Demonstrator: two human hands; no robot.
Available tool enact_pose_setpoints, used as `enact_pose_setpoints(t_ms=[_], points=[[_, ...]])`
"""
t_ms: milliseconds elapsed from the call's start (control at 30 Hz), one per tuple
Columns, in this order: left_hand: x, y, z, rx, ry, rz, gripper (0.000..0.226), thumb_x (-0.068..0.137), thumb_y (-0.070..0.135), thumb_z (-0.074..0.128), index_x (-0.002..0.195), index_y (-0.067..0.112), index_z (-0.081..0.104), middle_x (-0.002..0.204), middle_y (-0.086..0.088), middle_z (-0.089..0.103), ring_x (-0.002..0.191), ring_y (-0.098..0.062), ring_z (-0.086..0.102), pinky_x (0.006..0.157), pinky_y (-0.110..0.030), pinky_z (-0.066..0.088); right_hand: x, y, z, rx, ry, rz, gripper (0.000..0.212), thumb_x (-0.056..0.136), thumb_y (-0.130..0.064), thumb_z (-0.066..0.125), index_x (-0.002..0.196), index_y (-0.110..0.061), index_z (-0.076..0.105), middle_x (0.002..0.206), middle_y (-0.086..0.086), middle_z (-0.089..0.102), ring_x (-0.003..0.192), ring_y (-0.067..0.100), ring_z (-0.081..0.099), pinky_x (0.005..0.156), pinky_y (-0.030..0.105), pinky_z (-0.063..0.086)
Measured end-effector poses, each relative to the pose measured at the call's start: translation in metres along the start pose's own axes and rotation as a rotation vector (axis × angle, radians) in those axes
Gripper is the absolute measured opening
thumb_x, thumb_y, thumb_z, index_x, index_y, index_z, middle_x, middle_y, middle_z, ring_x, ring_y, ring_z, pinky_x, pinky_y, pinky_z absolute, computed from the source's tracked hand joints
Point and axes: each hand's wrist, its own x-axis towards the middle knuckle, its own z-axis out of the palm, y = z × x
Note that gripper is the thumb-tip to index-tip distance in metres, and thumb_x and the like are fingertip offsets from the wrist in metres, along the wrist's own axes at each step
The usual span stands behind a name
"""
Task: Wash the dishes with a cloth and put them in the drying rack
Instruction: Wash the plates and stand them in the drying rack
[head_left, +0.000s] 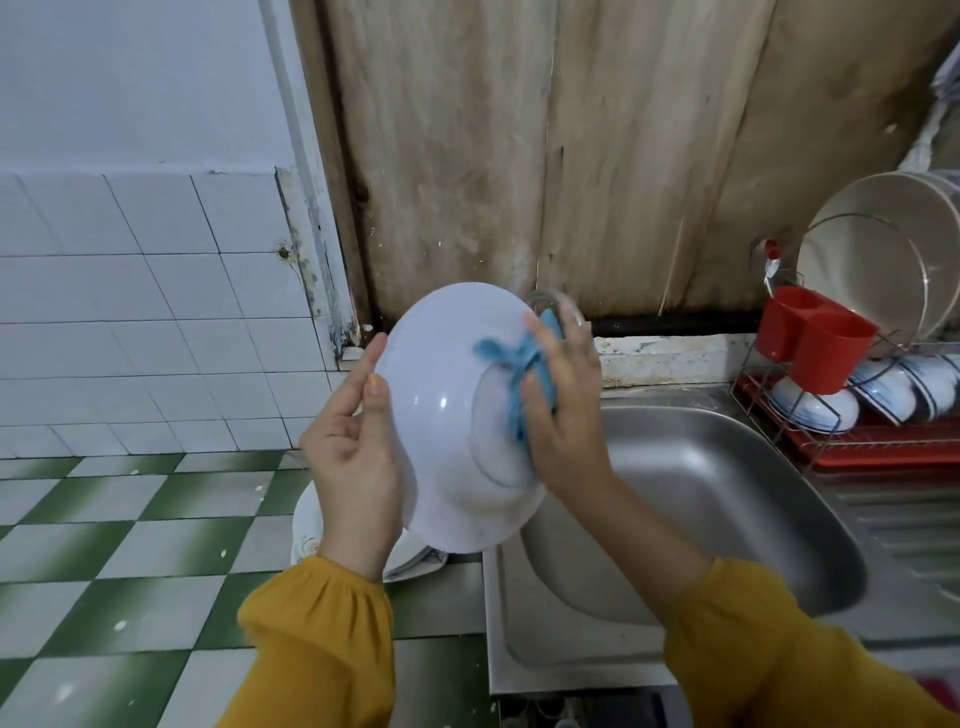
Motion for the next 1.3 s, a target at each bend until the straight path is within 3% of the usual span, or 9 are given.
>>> enact_pose_setpoints(t_ms=[100, 267, 467, 633, 767, 967, 1067, 1233, 1300], points=[[-0.010, -0.002, 0.007, 0.094, -0.068, 0.036, 0.032, 0.101, 0.007, 0.045, 0.130, 0.018, 0.056, 0.092, 0.023, 0.072, 0.092, 0.004, 0.065, 0.092, -0.022, 0.051, 0.027, -0.025, -0.001, 0.147, 0.084, 0.209, 0.046, 0.095, -0.027, 0.041, 0.140, -0.020, 0.050, 0.137, -0.011, 0.049, 0.131, 0.010, 0.044, 0.110, 0.045, 0.036], [-0.009, 0.001, 0.016, 0.014, 0.042, 0.006, 0.031, 0.099, 0.003, 0.047, 0.117, 0.023, 0.062, 0.113, 0.005, 0.070, 0.109, -0.008, 0.065, 0.088, -0.019, 0.052, -0.005, -0.066, 0.017, -0.296, -0.019, -0.327, 0.047, 0.093, -0.032, 0.045, 0.138, -0.020, 0.055, 0.144, 0.012, 0.051, 0.133, 0.035, 0.045, 0.109, 0.054, 0.033], [0.009, 0.001, -0.002, -0.138, 0.205, -0.068, 0.025, 0.102, 0.011, 0.046, 0.117, 0.019, 0.063, 0.108, 0.011, 0.072, 0.100, -0.011, 0.069, 0.080, -0.025, 0.057, -0.064, -0.013, 0.025, -0.329, 0.063, -0.539, 0.039, 0.100, -0.038, 0.044, 0.137, -0.029, 0.049, 0.154, 0.005, 0.037, 0.143, 0.036, 0.029, 0.111, 0.060, 0.028], [0.020, -0.001, -0.021, -0.247, 0.211, -0.129, 0.026, 0.101, 0.009, 0.045, 0.120, 0.017, 0.062, 0.109, 0.011, 0.072, 0.102, -0.010, 0.068, 0.081, -0.021, 0.056, -0.056, 0.024, 0.012, 0.023, 0.117, -0.141, 0.050, 0.104, -0.038, 0.033, 0.153, -0.034, 0.023, 0.161, 0.001, 0.021, 0.149, 0.034, 0.012, 0.117, 0.061, 0.017], [0.014, -0.001, -0.032, -0.147, -0.015, -0.137, 0.025, 0.093, 0.026, 0.058, 0.116, 0.024, 0.069, 0.119, 0.005, 0.070, 0.111, -0.015, 0.065, 0.084, -0.026, 0.056, -0.002, 0.023, -0.011, 0.226, 0.086, 0.265, 0.041, 0.099, -0.035, 0.037, 0.138, -0.046, 0.030, 0.149, -0.024, 0.028, 0.147, 0.000, 0.007, 0.121, 0.051, 0.012], [-0.003, -0.004, -0.015, -0.091, -0.200, -0.129, 0.031, 0.093, 0.009, 0.048, 0.117, 0.016, 0.067, 0.100, 0.008, 0.075, 0.096, -0.009, 0.070, 0.077, -0.021, 0.055, 0.028, -0.014, -0.018, -0.070, -0.130, 0.053, 0.051, 0.095, -0.036, 0.035, 0.146, -0.037, 0.031, 0.156, -0.014, 0.021, 0.149, 0.015, 0.004, 0.118, 0.035, -0.003], [-0.007, -0.002, -0.012, -0.018, -0.202, -0.085, 0.029, 0.093, 0.008, 0.051, 0.110, 0.021, 0.071, 0.103, 0.010, 0.074, 0.102, -0.009, 0.068, 0.083, -0.020, 0.053, 0.015, -0.027, -0.005, -0.129, -0.172, -0.115, 0.052, 0.097, -0.034, 0.032, 0.148, -0.032, 0.029, 0.158, -0.005, 0.024, 0.150, 0.021, 0.010, 0.119, 0.039, 0.005], [-0.007, 0.003, -0.012, 0.042, -0.168, -0.036, 0.034, 0.097, -0.001, 0.046, 0.122, 0.019, 0.058, 0.091, 0.022, 0.073, 0.092, 0.004, 0.067, 0.079, -0.011, 0.051, 0.032, -0.004, -0.005, 0.088, -0.075, 0.272, 0.052, 0.093, -0.036, 0.037, 0.144, -0.029, 0.043, 0.152, 0.002, 0.040, 0.145, 0.017, 0.025, 0.118, 0.046, 0.021], [-0.007, 0.003, -0.007, 0.066, -0.189, -0.044, 0.031, 0.098, 0.002, 0.047, 0.117, 0.021, 0.063, 0.096, 0.019, 0.073, 0.097, 0.000, 0.067, 0.085, -0.014, 0.051, 0.034, -0.012, -0.003, 0.019, -0.044, 0.198, 0.053, 0.092, -0.039, 0.036, 0.143, -0.027, 0.046, 0.149, 0.002, 0.045, 0.143, 0.022, 0.030, 0.117, 0.046, 0.022]])
